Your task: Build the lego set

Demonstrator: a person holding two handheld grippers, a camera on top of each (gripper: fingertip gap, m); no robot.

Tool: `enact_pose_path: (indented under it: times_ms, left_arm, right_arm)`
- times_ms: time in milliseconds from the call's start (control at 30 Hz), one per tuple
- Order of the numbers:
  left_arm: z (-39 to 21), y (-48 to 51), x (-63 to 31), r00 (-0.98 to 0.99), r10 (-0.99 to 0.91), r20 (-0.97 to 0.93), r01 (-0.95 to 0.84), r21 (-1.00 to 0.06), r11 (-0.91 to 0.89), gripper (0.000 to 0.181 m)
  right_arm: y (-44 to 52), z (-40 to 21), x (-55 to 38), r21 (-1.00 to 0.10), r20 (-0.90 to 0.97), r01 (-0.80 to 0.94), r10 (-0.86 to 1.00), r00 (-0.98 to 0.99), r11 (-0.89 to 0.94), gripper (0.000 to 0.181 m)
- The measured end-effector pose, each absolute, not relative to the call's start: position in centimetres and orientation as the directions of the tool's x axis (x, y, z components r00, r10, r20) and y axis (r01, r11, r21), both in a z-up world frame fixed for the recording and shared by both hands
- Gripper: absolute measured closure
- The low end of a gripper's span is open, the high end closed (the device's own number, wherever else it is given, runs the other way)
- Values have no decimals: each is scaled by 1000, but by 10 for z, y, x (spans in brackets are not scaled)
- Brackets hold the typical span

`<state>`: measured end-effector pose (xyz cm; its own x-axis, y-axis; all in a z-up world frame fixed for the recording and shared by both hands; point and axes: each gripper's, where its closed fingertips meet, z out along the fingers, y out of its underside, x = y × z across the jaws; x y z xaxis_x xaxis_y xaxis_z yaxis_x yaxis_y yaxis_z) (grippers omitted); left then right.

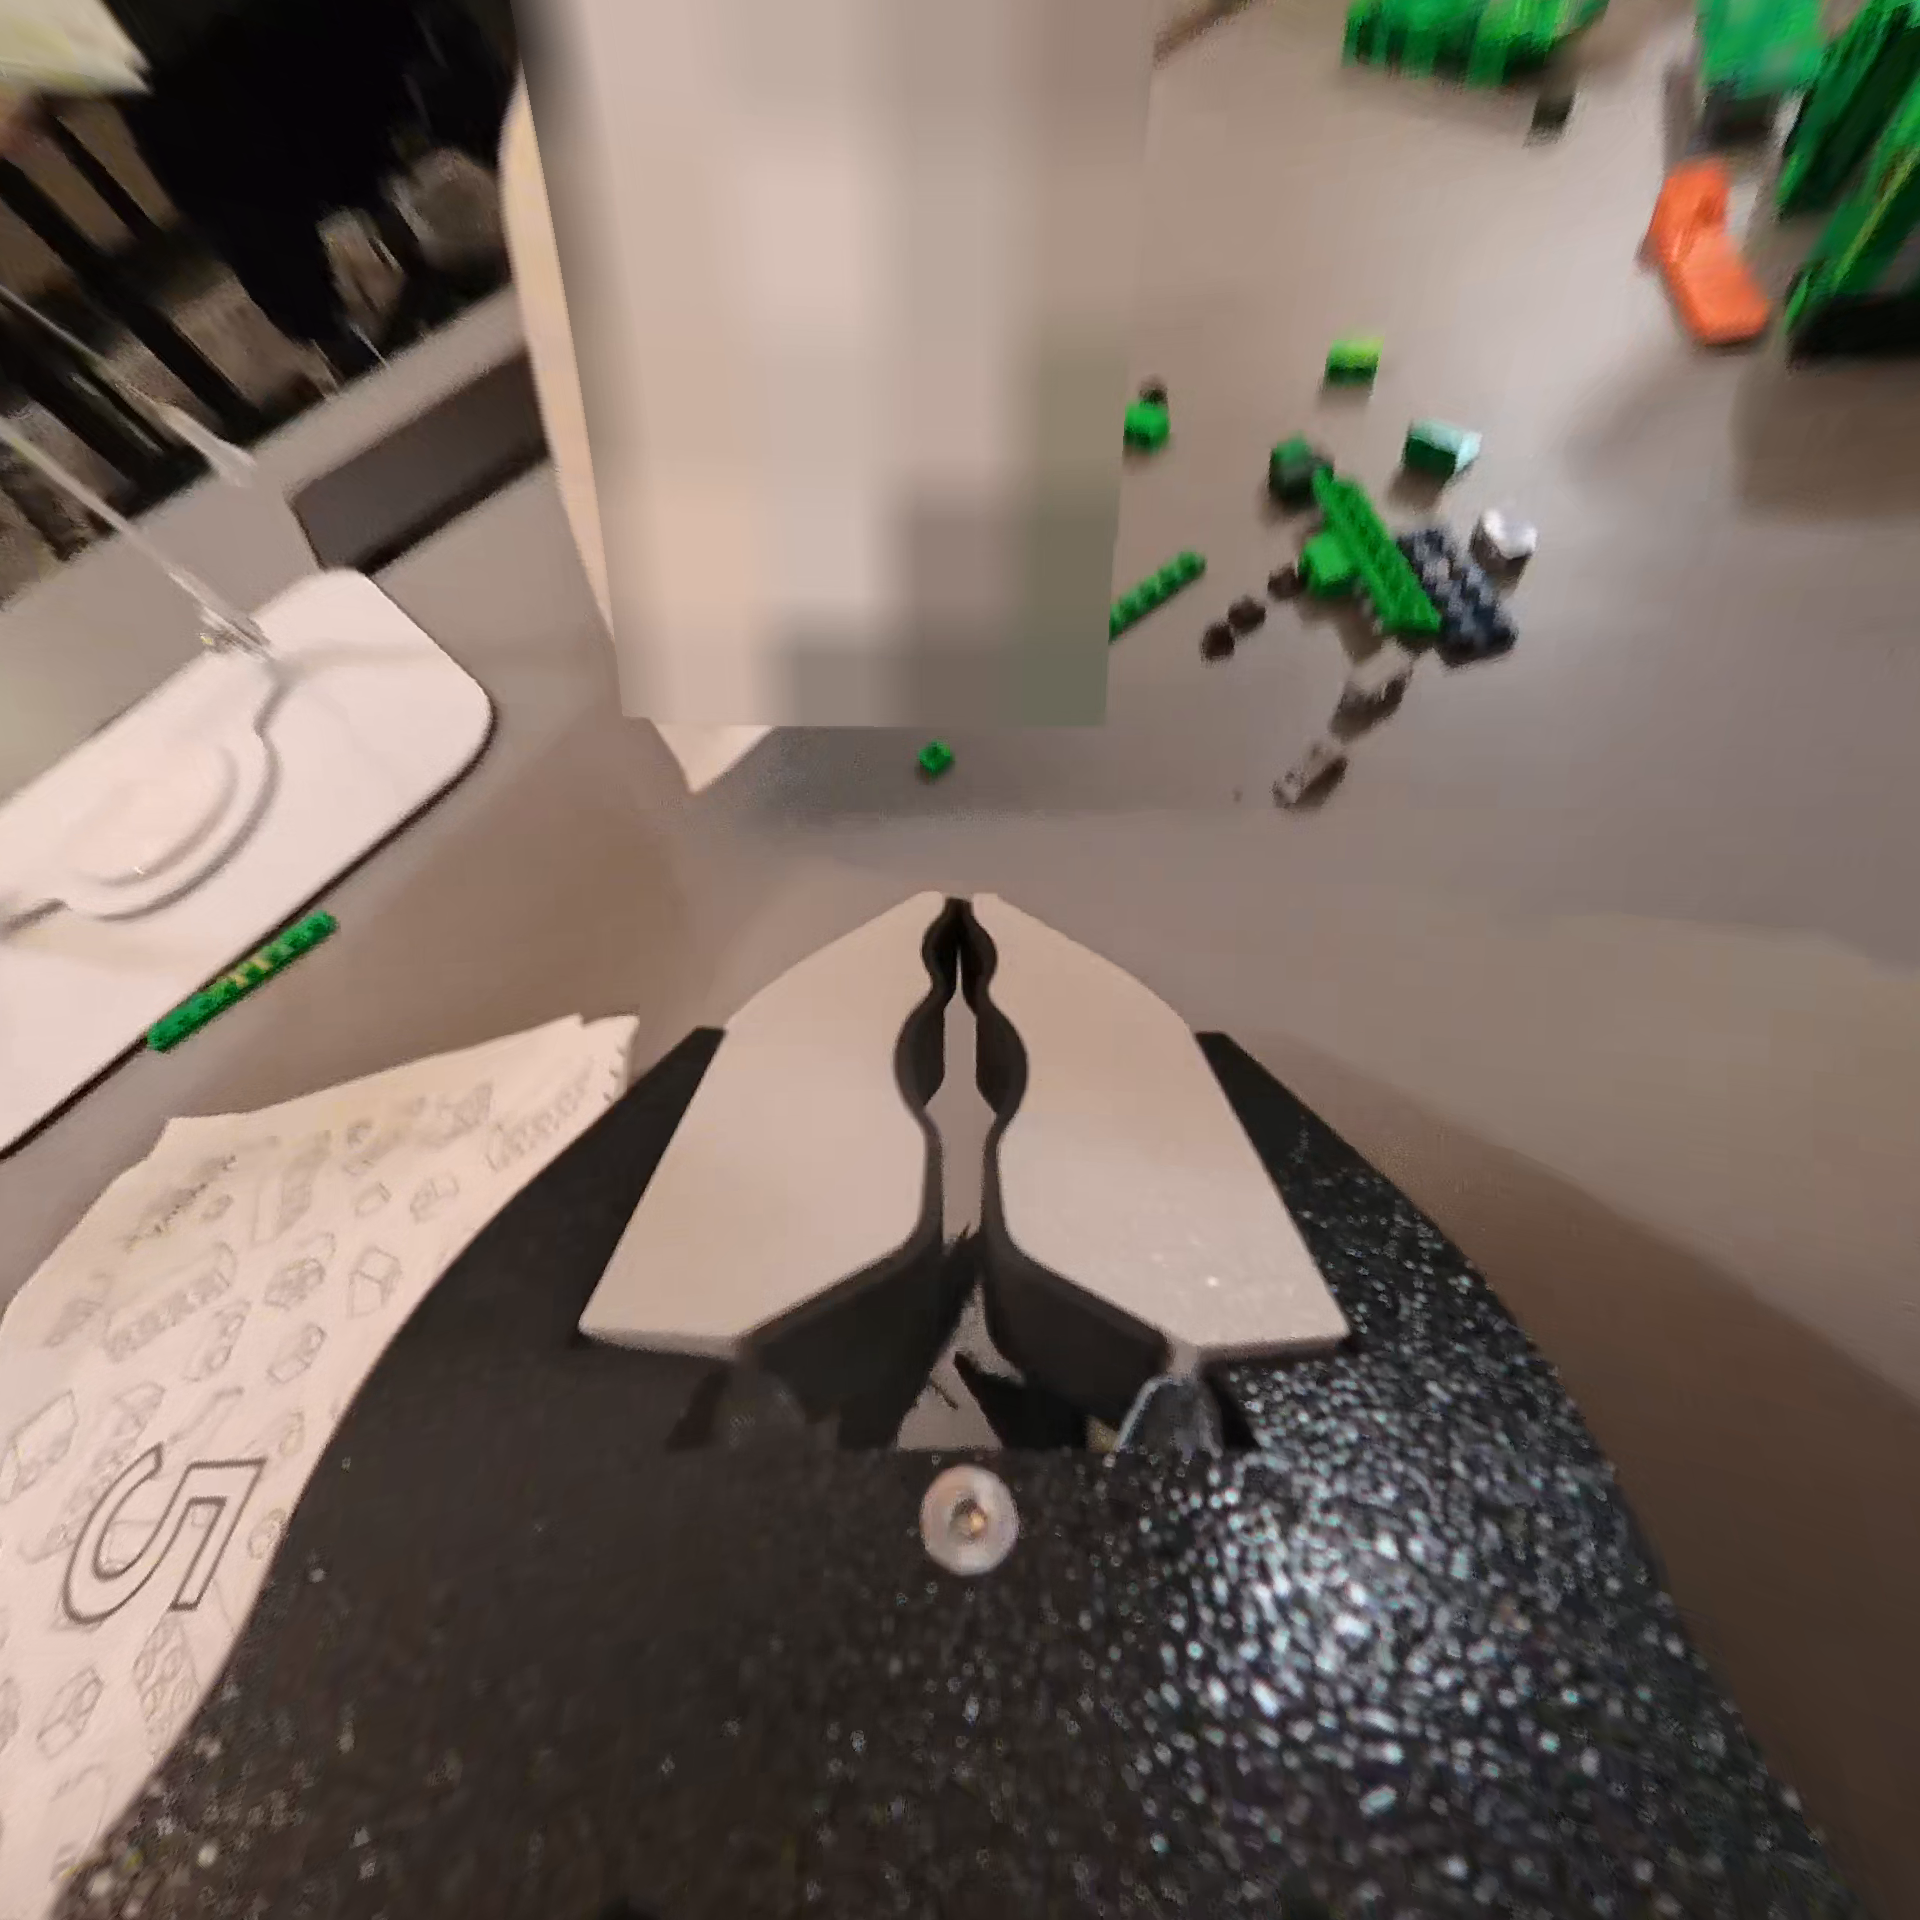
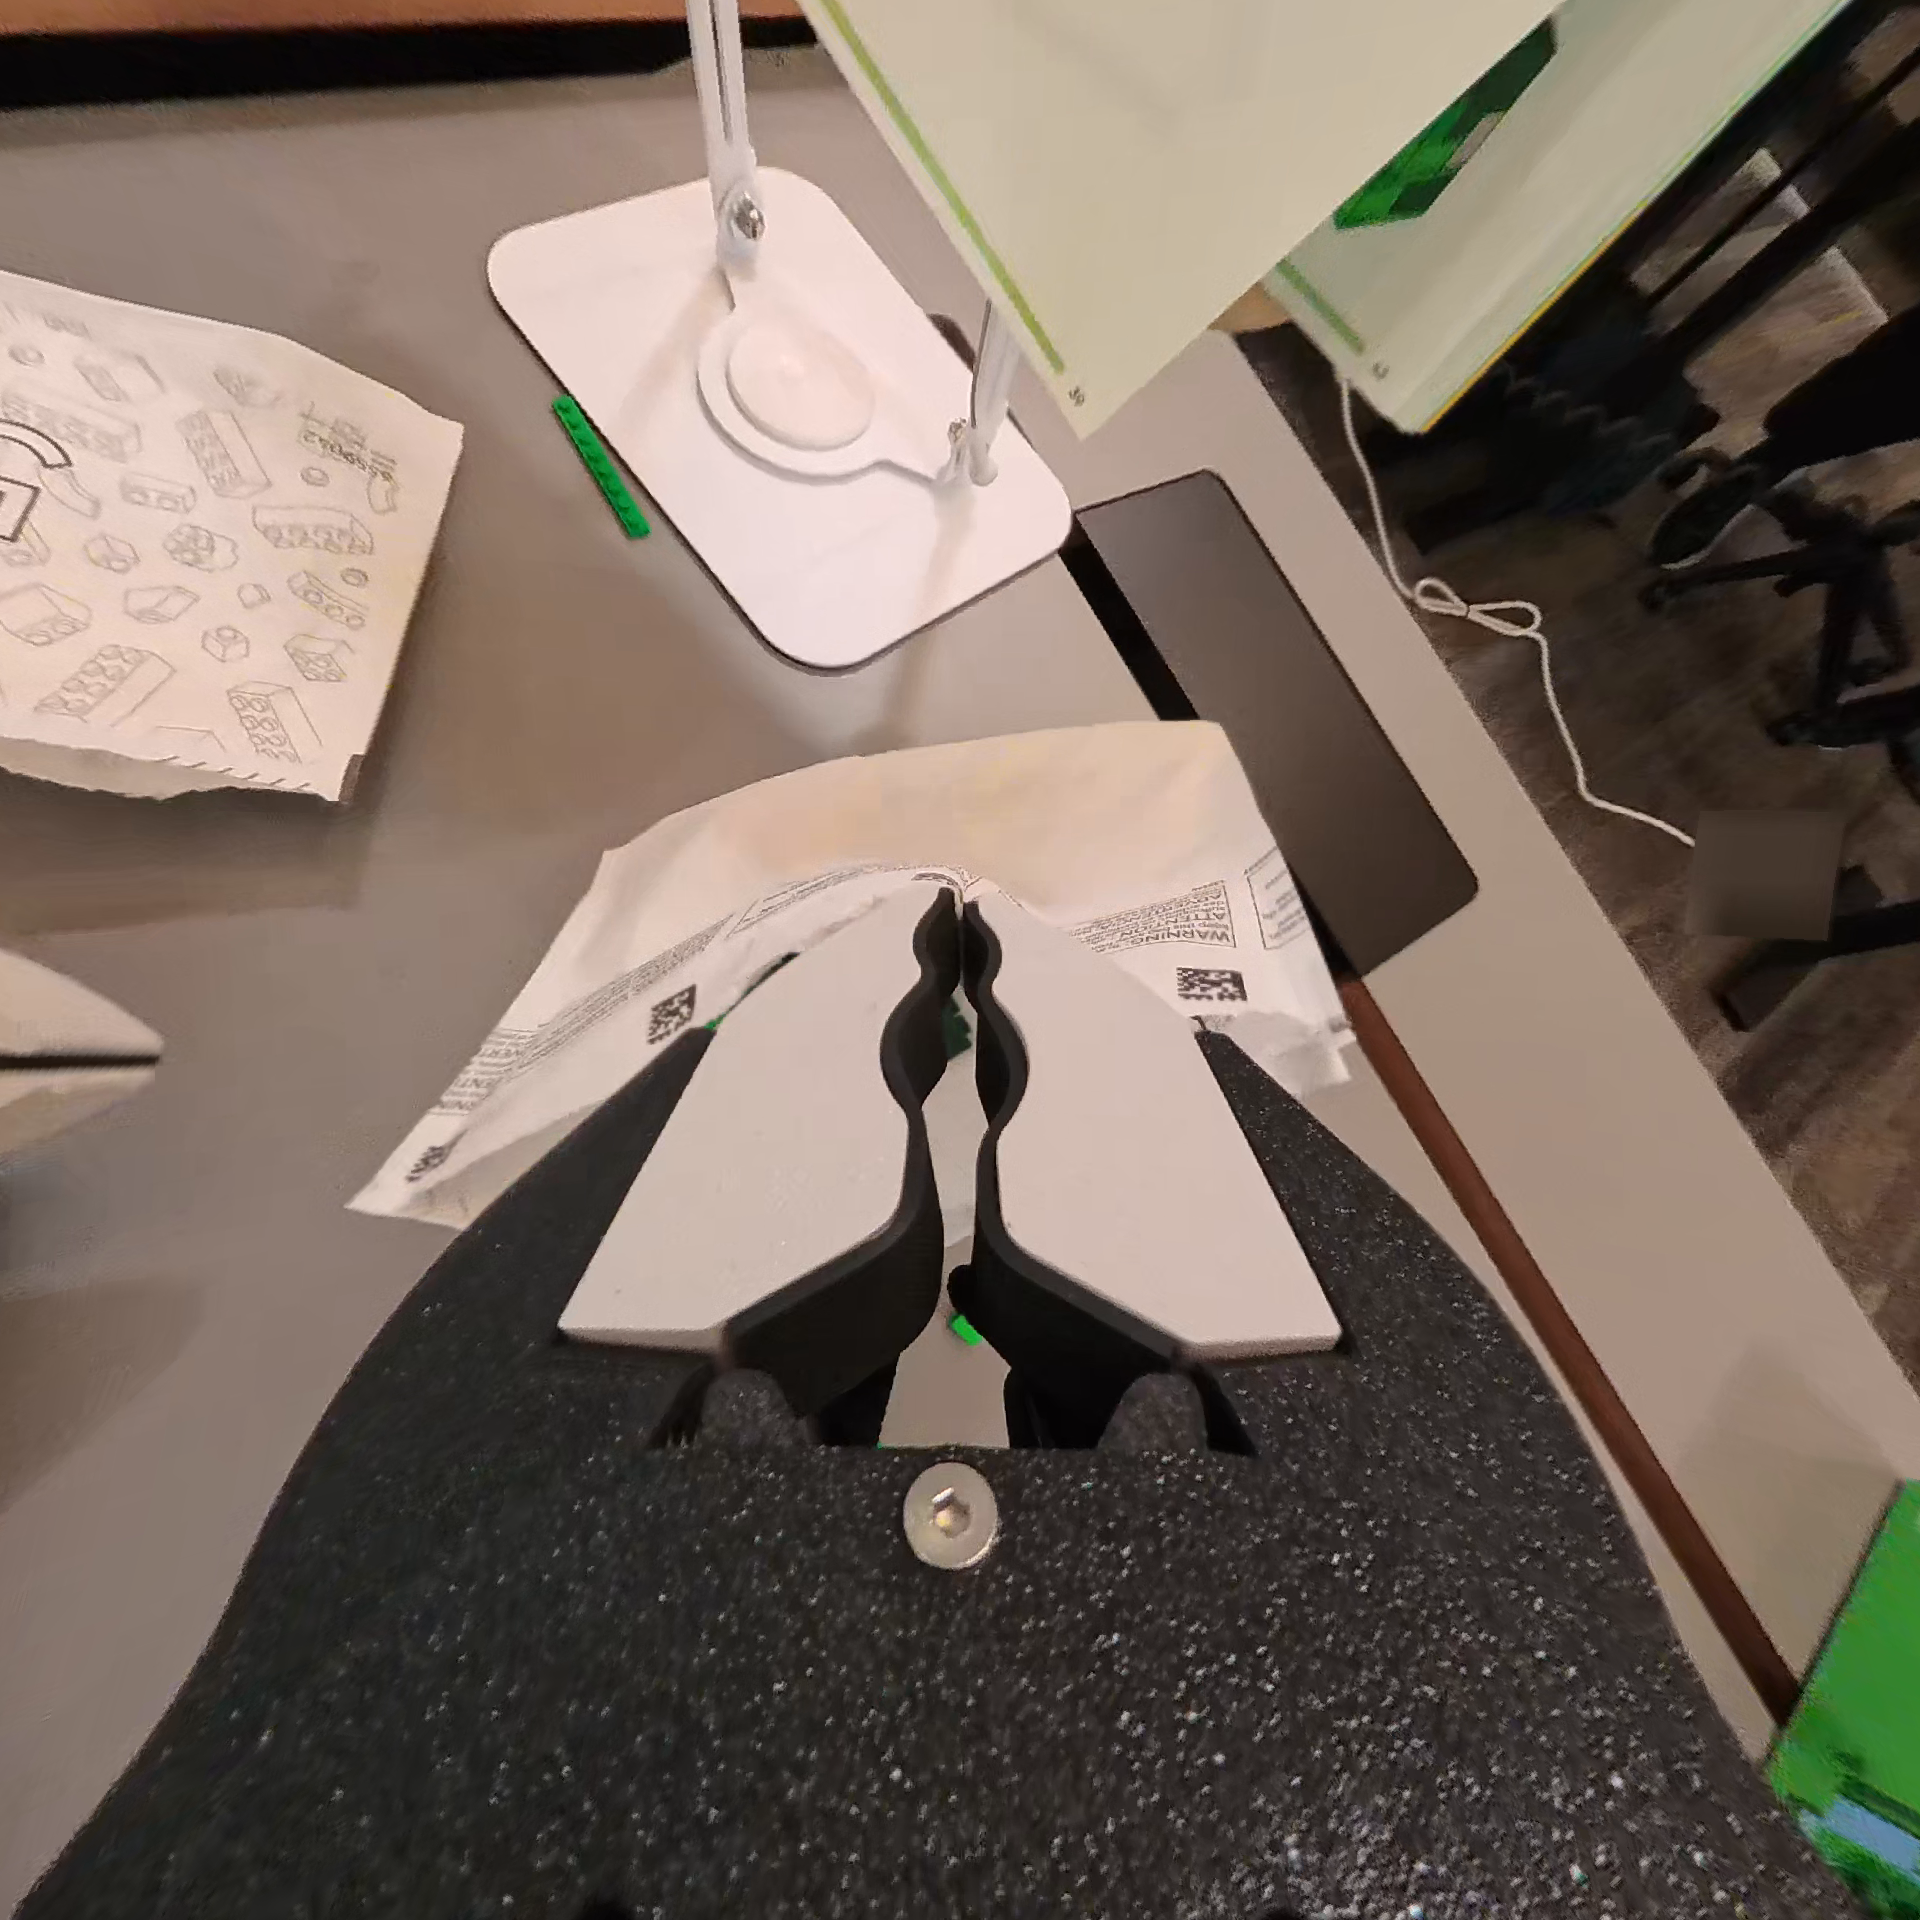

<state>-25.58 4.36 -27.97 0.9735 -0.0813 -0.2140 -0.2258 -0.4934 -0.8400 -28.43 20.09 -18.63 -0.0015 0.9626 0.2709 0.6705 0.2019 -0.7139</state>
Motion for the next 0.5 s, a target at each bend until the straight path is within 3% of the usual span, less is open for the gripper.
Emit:
enact_pose_path:
  times_ms: [167, 500]
  left_arm:
    - [-248, 39, -285, 976, 65, -210, -172, -912, -372, 181]
    - [-233, 16, -322, 961, 189, -203, -117, -913, -390, 181]
  right_arm:
    - [189, -181, -293, -714, 281, 653, 958, -65, 254, 181]
    - [164, -226, -353, -748, 188, 599, 957, -221, 285, 181]
